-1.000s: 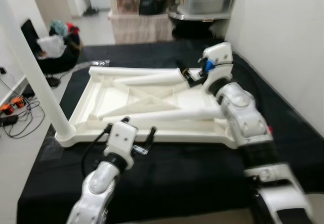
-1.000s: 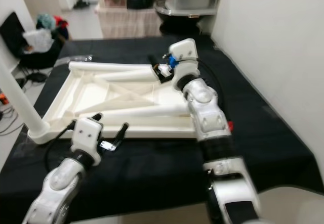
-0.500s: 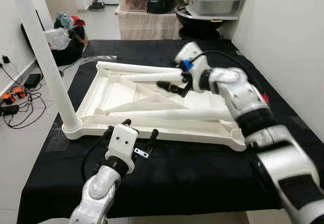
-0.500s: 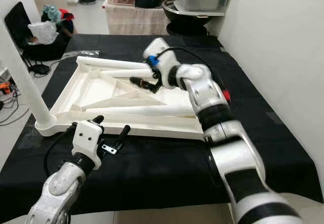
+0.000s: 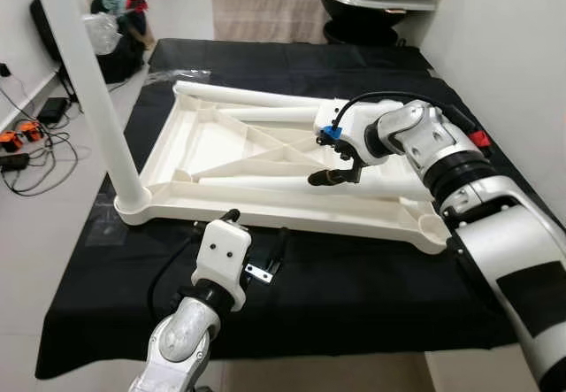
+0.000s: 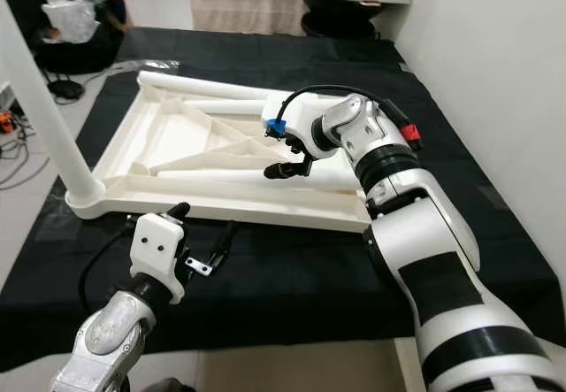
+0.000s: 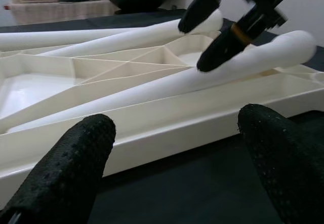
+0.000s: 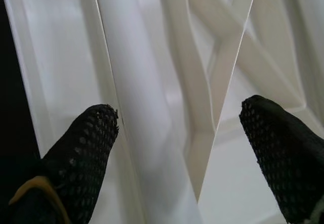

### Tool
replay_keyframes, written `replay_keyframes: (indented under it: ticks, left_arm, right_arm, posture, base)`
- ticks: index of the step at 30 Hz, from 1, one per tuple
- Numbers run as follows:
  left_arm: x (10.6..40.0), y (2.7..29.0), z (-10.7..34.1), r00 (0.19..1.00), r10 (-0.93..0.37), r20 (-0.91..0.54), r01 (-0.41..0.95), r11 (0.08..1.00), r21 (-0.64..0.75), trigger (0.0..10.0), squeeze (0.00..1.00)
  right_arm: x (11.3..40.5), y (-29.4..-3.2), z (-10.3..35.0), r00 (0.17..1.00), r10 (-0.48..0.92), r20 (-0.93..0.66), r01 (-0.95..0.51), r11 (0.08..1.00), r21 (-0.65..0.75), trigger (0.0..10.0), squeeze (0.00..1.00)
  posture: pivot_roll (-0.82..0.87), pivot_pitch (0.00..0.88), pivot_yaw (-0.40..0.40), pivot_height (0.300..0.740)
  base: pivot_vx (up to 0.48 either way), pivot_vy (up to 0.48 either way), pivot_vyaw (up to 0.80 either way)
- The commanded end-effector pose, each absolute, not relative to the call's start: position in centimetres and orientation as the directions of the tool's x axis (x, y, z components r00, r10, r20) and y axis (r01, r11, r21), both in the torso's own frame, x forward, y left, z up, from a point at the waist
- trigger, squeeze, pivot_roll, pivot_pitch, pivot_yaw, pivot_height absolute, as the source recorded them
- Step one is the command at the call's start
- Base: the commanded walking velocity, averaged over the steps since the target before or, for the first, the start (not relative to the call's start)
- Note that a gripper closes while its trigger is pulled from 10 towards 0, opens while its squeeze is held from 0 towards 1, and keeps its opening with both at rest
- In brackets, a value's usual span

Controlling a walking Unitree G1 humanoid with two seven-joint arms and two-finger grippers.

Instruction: Building children table

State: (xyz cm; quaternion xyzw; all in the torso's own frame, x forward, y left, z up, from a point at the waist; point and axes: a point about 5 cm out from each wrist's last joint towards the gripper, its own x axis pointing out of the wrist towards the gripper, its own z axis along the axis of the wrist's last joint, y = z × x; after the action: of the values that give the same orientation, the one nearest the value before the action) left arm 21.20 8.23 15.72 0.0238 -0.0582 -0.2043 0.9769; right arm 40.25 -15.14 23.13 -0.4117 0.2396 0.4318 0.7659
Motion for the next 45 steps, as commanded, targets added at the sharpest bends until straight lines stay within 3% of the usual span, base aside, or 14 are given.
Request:
replay_keyframes:
  ticks: [1,11,12,13,28,45]
  left_arm:
    - [20.7,7.7,15.7,0.908,-0.409,0.090,0.406,0.912,0.053,10.0,0.00]
    - [20.3,7.5,15.8,0.906,-0.417,0.074,0.414,0.909,0.043,10.0,0.00]
    - [20.2,7.5,15.8,0.907,-0.416,0.072,0.414,0.909,0.042,10.0,0.00]
    - [20.2,7.5,15.8,0.907,-0.414,0.071,0.412,0.910,0.041,10.0,0.00]
    - [20.5,7.4,15.6,0.916,-0.398,0.057,0.397,0.917,0.038,10.0,0.00]
    - [21.1,7.6,15.3,0.918,-0.393,0.057,0.390,0.919,0.051,10.0,0.00]
  right_arm:
    - [40.2,-16.0,23.1,0.508,0.421,-0.752,-0.861,0.273,-0.428,10.0,0.00]
    - [40.0,-15.6,22.6,0.450,0.366,-0.815,-0.893,0.204,-0.401,10.0,0.00]
    - [40.1,-15.5,22.6,0.448,0.363,-0.817,-0.894,0.197,-0.403,7.6,0.00]
    - [40.1,-15.3,22.5,0.448,0.360,-0.818,-0.894,0.189,-0.407,0.0,0.00]
    - [40.4,-13.9,23.9,0.475,0.406,-0.781,-0.879,0.172,-0.445,0.0,0.00]
    - [41.0,-13.0,30.3,0.604,0.623,-0.498,-0.790,0.383,-0.479,0.0,0.00]
  posture:
    - [0.01,0.152,-0.145,0.740]
    - [0.00,0.177,-0.157,0.740]
    - [0.00,0.177,-0.157,0.740]
    - [0.00,0.177,-0.156,0.740]
    - [-0.02,0.166,-0.160,0.740]
    - [-0.02,0.136,-0.144,0.740]
  base:
    - [0.000,0.000,0.00]
    - [0.000,0.000,0.00]
    - [0.000,0.000,0.00]
    - [0.000,0.000,0.00]
    - [0.000,0.000,0.00]
    - [0.000,0.000,0.00]
